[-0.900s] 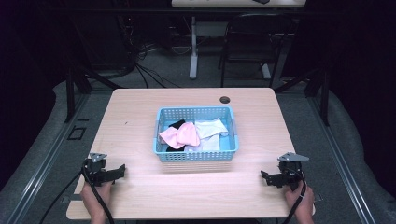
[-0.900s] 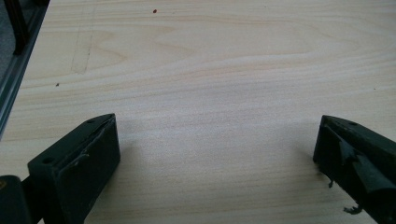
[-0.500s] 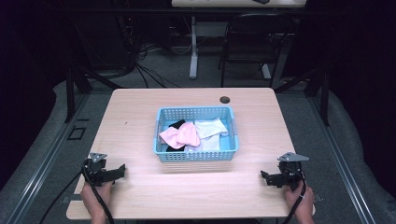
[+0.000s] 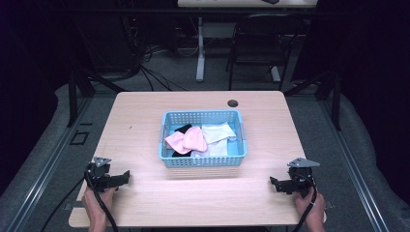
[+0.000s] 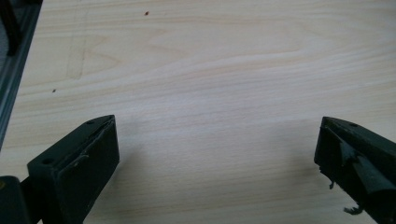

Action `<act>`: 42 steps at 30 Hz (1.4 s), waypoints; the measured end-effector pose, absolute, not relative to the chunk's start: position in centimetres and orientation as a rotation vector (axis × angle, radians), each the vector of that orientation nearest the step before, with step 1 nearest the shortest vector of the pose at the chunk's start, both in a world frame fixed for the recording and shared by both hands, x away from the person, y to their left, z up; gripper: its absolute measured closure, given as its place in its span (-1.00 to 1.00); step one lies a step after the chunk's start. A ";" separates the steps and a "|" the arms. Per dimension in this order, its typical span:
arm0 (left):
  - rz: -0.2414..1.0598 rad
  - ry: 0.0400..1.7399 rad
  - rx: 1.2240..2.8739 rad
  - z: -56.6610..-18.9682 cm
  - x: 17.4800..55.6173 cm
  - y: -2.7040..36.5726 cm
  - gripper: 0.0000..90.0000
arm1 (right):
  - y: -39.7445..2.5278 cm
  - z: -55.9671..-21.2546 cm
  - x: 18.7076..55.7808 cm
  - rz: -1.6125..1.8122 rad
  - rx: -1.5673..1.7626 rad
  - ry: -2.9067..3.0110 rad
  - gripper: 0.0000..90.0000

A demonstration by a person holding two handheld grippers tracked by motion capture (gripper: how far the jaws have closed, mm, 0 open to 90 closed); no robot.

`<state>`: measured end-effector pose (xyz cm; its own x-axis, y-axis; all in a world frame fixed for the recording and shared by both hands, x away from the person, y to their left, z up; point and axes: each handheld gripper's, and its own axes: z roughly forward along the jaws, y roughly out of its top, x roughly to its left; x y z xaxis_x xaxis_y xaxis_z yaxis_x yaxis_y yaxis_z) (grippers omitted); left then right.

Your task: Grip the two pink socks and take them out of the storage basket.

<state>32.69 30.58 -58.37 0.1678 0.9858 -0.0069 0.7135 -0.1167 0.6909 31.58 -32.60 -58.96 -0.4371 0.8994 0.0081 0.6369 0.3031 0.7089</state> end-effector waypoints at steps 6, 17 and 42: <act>0.567 1.522 1.903 -55.8 32.3 29.0 -0.99 | -32.6 -59.0 31.6 0.914 1.373 2.185 -1.00; 0.539 1.472 1.941 -51.5 33.6 27.5 -0.99 | -32.6 -59.0 31.6 0.915 1.373 2.185 -1.00; 0.441 1.293 2.190 -44.4 38.9 21.0 -0.99 | -32.6 -59.0 31.6 0.915 1.373 2.185 -1.00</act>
<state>38.87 21.02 -44.36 0.4830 0.8756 0.0014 0.6941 -0.3839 0.6090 31.58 -32.60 -58.95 -0.4371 0.8994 0.0083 0.6371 0.3031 0.7087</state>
